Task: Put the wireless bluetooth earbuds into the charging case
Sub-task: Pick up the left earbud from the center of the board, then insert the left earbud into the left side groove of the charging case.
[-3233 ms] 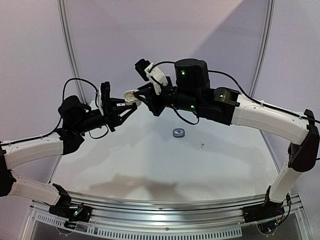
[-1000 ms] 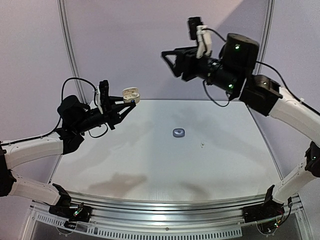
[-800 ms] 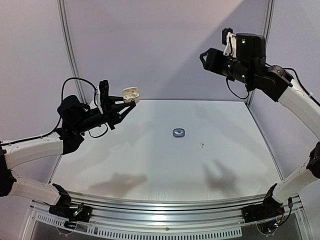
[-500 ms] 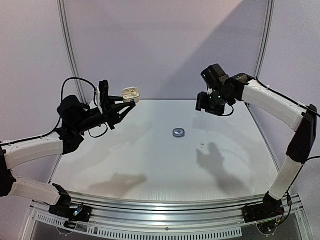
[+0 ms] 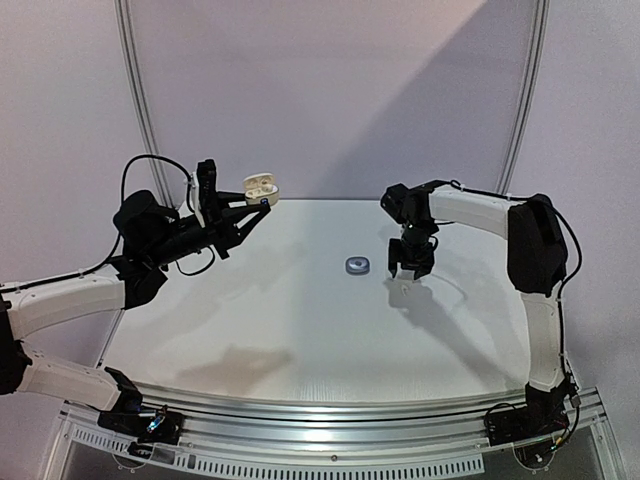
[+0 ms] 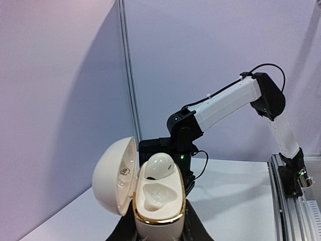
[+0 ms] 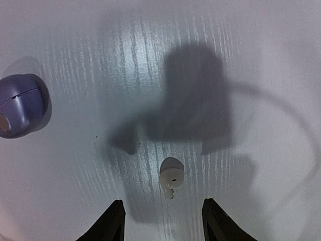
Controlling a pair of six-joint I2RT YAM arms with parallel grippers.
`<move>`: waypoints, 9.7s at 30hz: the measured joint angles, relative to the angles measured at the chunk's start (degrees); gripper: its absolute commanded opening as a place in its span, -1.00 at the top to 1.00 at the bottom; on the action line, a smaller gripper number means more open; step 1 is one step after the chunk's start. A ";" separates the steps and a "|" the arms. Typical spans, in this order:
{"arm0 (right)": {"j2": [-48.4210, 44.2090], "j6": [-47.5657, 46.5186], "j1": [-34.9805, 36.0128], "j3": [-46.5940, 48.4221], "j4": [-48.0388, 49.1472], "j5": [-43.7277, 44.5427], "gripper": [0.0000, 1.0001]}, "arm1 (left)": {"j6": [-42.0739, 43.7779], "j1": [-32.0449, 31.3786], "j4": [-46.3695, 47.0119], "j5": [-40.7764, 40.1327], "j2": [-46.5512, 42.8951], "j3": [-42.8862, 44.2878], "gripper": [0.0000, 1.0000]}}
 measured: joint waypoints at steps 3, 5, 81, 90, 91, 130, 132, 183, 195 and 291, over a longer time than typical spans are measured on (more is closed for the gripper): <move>1.51 -0.31 -0.48 -0.17 -0.02 -0.70 0.07 | 0.00 0.00 -0.24 0.00 0.00 0.00 1.00; 1.95 -0.57 -0.81 -0.37 0.22 -1.22 0.11 | 0.00 0.00 -0.42 0.00 0.00 0.00 1.00; -16.68 -9.68 4.85 -0.98 22.16 -0.87 1.00 | 1.27 0.00 -0.61 -2.32 -0.33 0.00 1.00; -27.71 -15.26 19.54 2.23 50.03 -0.61 1.00 | 2.16 -0.07 1.88 -5.88 0.55 0.00 1.00; -27.34 -16.22 20.70 2.73 51.89 -0.55 1.00 | 2.19 -0.07 2.27 -6.19 0.68 0.00 1.00; -13.62 -31.45 31.54 6.08 66.18 -2.16 1.00 | 3.76 -0.33 6.99 -12.50 1.40 0.02 1.00; -13.62 -31.45 31.54 5.97 66.20 -2.12 1.00 | 3.72 -0.33 6.99 -12.57 1.40 0.02 1.00; -12.33 -29.90 32.17 3.54 69.64 2.14 0.95 | 3.87 -0.33 6.91 -15.82 2.16 0.11 1.00; -12.13 -30.14 33.16 3.52 69.59 5.90 0.70 | 5.11 -0.44 6.91 -16.61 2.32 0.11 1.00; -10.01 -36.39 34.64 8.68 62.47 9.79 -0.23 | 2.25 -0.20 4.28 -13.70 2.32 0.11 1.00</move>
